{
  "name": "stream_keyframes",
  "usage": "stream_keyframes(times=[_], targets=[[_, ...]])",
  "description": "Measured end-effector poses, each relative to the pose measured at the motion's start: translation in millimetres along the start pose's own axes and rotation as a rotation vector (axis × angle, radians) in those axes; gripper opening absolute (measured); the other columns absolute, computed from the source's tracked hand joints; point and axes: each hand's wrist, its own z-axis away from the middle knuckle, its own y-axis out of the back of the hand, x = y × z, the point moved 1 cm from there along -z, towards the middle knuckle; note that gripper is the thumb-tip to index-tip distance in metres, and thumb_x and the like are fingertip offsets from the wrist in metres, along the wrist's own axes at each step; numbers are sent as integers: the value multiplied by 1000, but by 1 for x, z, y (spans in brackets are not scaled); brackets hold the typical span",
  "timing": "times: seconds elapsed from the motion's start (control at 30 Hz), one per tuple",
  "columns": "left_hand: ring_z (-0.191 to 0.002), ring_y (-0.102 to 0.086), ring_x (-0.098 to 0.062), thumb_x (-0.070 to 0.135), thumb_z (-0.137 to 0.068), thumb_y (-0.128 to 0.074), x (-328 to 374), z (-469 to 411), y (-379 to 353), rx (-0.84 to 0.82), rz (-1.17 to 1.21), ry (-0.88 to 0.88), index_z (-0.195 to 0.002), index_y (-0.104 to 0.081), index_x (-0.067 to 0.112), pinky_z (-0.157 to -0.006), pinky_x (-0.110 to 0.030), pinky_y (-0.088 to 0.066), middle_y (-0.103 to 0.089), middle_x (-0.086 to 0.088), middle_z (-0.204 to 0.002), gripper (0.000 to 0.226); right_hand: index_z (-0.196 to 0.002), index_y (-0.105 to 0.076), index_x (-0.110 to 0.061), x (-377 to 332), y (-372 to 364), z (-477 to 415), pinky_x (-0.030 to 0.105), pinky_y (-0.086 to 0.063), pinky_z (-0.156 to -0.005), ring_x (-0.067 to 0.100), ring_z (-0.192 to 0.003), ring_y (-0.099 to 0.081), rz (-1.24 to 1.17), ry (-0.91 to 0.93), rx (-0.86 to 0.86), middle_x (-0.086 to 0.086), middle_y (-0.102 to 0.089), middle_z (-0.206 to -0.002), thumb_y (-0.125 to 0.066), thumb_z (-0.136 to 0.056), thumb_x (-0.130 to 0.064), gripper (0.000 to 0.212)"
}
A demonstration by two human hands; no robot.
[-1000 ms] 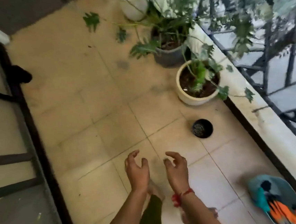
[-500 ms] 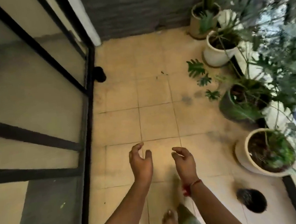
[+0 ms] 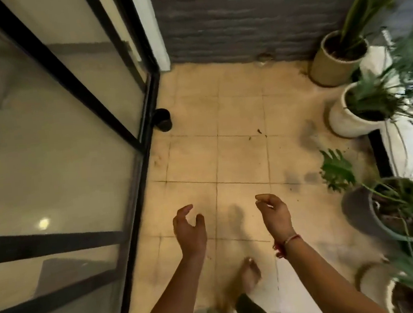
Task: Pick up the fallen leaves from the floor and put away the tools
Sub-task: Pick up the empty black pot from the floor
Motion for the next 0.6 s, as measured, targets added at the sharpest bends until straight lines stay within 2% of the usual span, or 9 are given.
stream_keyframes(times=[0.07, 0.17, 0.27, 0.33, 0.4, 0.5, 0.6], targets=[[-117, -49, -19, 3, -88, -62, 11, -26, 8, 17, 29, 41, -114, -60, 18, -103, -32, -40, -48, 1, -117, 30, -95, -64, -13, -28, -24, -20, 15, -41, -68, 15, -92, -54, 10, 25, -36, 2, -62, -98, -57, -90, -5, 11], [-115, -47, -15, 5, -89, -62, 31, -65, 19, 19, 49, 94, -116, -61, 15, -95, -25, -39, -47, 0, -120, 29, -95, -64, -9, -70, -65, -48, 18, -42, -72, 11, -84, -54, 1, 53, -98, 2, -62, -94, -57, -91, -4, 10], [-115, -48, -15, 4, -89, -62, 42, -109, 27, 22, 60, 134, -115, -62, 14, -92, -25, -40, -51, -3, -124, 28, -97, -65, -6, -100, -107, -72, 27, -43, -80, 9, -82, -54, 22, 38, -150, 2, -62, -94, -57, -91, -4, 10], [-114, -50, -17, 3, -87, -63, 57, -150, 29, 6, 70, 82, -109, -62, 16, -97, -30, -44, -54, -3, -121, 26, -97, -65, -6, -115, -137, -97, 28, -42, -80, 12, -82, -55, -7, 36, -133, 1, -62, -91, -57, -91, -4, 10], [-112, -55, -23, 0, -85, -65, 65, -191, 28, 55, 48, 72, -104, -62, 17, -102, -42, -44, -58, -4, -114, 26, -95, -66, -6, -126, -165, -123, 29, -42, -79, 16, -86, -54, -12, 6, -138, -1, -61, -87, -57, -90, -2, 10], [-108, -58, -25, 2, -84, -65, 83, -242, 29, 58, 34, 91, -101, -61, 20, -100, -46, -46, -62, -9, -112, 25, -92, -66, -6, -142, -201, -155, 27, -41, -74, 17, -84, -53, -51, -12, -129, -7, -60, -82, -57, -90, -1, 10], [-102, -61, -28, 18, -81, -66, 86, -295, 23, -11, -24, 74, -100, -63, 21, -92, -50, -51, -63, -13, -111, 19, -97, -67, 0, -162, -228, -184, 28, -42, -79, 14, -84, -54, -60, -25, -133, -1, -61, -86, -56, -90, -1, 13]])
